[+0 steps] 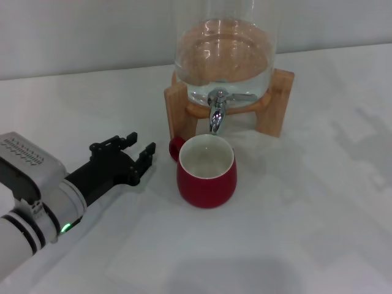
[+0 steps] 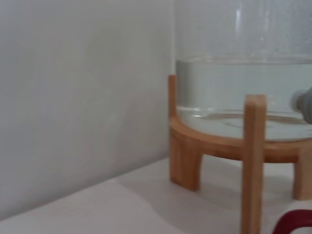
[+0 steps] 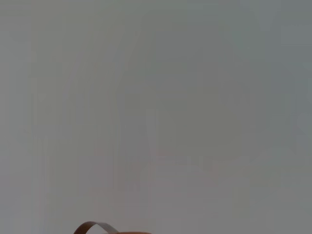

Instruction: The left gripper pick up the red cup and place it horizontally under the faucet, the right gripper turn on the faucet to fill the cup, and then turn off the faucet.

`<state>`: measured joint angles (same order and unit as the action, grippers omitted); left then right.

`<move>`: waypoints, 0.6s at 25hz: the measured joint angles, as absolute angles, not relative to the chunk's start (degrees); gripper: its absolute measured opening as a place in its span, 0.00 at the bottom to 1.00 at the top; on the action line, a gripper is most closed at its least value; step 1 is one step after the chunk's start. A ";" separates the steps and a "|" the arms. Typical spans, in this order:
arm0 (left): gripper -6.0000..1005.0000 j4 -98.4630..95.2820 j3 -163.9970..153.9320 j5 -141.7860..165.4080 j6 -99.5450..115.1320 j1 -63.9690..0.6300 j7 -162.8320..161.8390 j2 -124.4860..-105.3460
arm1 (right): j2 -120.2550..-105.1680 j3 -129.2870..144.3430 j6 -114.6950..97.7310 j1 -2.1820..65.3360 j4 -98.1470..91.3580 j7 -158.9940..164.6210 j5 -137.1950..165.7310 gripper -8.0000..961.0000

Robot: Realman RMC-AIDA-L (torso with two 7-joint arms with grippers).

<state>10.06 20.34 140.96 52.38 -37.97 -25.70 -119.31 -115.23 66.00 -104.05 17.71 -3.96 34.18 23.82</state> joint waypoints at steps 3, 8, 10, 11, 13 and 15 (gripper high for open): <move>0.44 10.44 23.22 140.96 52.81 -36.83 -22.90 -119.35 | -115.22 66.00 -103.95 17.77 -3.99 34.19 23.73 0.79; 0.44 10.77 28.86 140.98 55.22 -34.45 -18.65 -119.44 | -115.23 66.00 -103.62 17.76 -4.03 34.18 23.62 0.79; 0.44 11.11 31.97 140.97 57.45 -32.99 -16.85 -119.44 | -115.23 65.99 -103.48 17.75 -4.13 34.19 23.57 0.79; 0.44 11.27 33.19 140.97 58.65 -32.39 -16.14 -119.44 | -115.22 65.97 -103.38 17.76 -4.18 34.18 23.54 0.79; 0.44 11.41 35.74 141.00 60.96 -31.23 -15.35 -119.46 | -115.23 65.94 -103.19 17.80 -4.23 34.18 23.51 0.79; 0.44 11.42 38.37 140.99 63.15 -30.21 -14.87 -119.45 | -115.22 65.94 -102.89 18.08 -4.32 34.19 23.47 0.79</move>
